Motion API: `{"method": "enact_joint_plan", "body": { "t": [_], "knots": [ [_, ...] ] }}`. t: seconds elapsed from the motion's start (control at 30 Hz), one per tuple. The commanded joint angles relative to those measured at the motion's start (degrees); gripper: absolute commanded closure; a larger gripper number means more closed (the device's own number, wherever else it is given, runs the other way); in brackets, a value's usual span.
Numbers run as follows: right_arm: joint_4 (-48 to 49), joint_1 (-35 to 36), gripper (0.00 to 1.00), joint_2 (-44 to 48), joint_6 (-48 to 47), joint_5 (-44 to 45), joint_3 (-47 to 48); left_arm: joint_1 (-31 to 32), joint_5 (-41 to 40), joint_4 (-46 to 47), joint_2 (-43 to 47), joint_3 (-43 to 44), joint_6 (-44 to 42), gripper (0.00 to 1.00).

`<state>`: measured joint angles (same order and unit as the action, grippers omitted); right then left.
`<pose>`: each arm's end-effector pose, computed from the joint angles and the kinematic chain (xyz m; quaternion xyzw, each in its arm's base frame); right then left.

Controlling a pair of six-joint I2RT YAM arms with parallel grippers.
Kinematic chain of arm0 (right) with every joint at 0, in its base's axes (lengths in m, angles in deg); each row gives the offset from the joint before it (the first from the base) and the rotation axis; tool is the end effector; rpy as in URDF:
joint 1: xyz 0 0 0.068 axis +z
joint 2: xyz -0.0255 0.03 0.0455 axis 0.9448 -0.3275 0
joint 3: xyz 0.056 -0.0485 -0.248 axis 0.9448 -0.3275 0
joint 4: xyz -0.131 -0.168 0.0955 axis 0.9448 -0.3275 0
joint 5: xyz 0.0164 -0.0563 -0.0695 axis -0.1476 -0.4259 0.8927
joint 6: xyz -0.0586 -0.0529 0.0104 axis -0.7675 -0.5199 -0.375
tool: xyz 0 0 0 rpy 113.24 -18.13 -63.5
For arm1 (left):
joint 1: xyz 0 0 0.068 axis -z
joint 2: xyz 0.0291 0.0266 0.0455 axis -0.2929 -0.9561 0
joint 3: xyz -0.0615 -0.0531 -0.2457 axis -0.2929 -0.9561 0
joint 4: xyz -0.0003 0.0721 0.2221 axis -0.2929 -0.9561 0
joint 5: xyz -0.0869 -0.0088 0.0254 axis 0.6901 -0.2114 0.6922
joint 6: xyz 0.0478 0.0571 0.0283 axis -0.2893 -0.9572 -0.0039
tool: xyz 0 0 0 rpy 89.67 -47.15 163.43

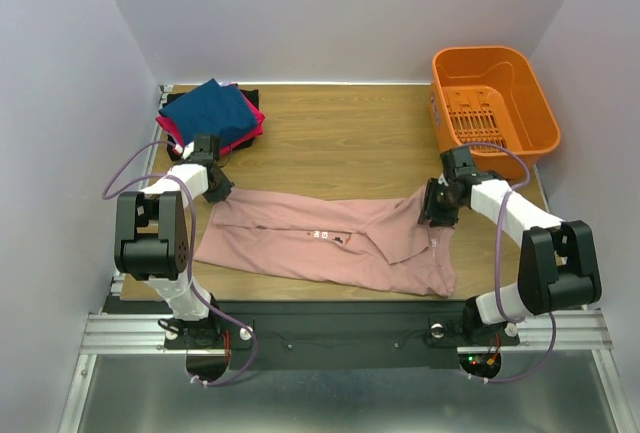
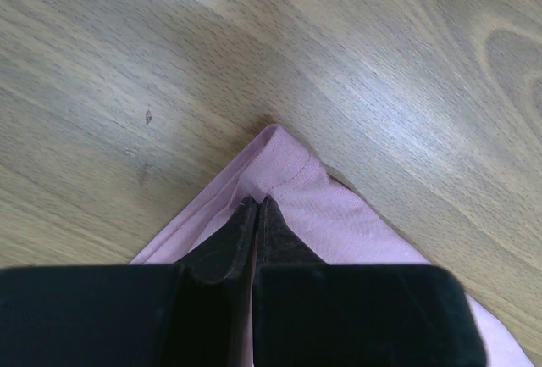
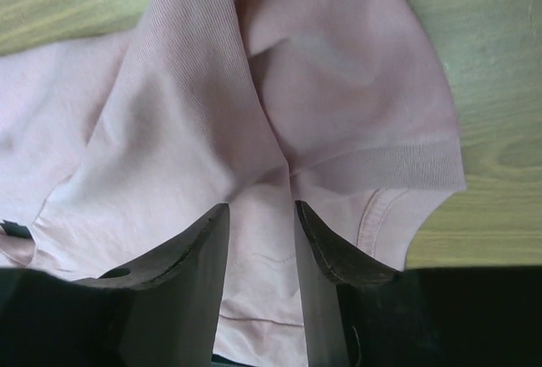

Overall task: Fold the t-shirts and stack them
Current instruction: Fold the tshirt

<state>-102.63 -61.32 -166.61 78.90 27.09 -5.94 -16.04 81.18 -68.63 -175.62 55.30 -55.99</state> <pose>0.2492 0.0499 0.1604 0.1139 0.9740 0.1085 0.1627 0.3282 0.0046 0.1517 -0.2841 0.9083 -0.0198 0.3063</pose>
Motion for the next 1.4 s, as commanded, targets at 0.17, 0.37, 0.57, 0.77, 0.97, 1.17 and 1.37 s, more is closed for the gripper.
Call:
{"method": "enact_joint_plan", "body": {
  "t": [0.17, 0.37, 0.57, 0.77, 0.97, 1.17, 1.37],
  "knots": [
    [-2.72, 1.07, 0.62, 1.73, -1.22, -2.62, -1.81, -0.47, -0.72, -1.78, -1.68, 1.4, -2.03, 1.0],
    [-3.34, 1.77, 0.67, 0.5, -1.75, -4.02, -2.34, -0.56, -0.63, -1.61, -1.77, 1.31, -2.12, 1.0],
    [-4.3, 2.3, 0.82, 0.14, -2.1, -5.17, -2.08, -0.56, -0.45, -1.43, -1.86, 1.23, -2.12, 1.0],
    [-8.34, 2.3, 0.95, 1.63, -2.72, -5.78, -1.73, -0.47, 0.16, -0.9, -2.3, 1.49, -2.3, 1.0],
    [-14.4, 2.3, 1.0, 7.26, -1.31, -5.43, 1.08, -0.55, 0.34, -0.46, -2.56, 1.58, -3.09, 1.0],
    [-19.51, 2.3, 1.0, 8.4, -0.08, -8.15, 3.99, -0.47, 0.78, 0.15, -2.74, 1.14, -3.79, 1.0],
    [-24.34, 2.3, 1.0, 10.33, -0.34, -9.91, 4.07, -0.47, 1.39, 0.42, -2.56, 0.96, -3.97, 1.0]
  ]
}}
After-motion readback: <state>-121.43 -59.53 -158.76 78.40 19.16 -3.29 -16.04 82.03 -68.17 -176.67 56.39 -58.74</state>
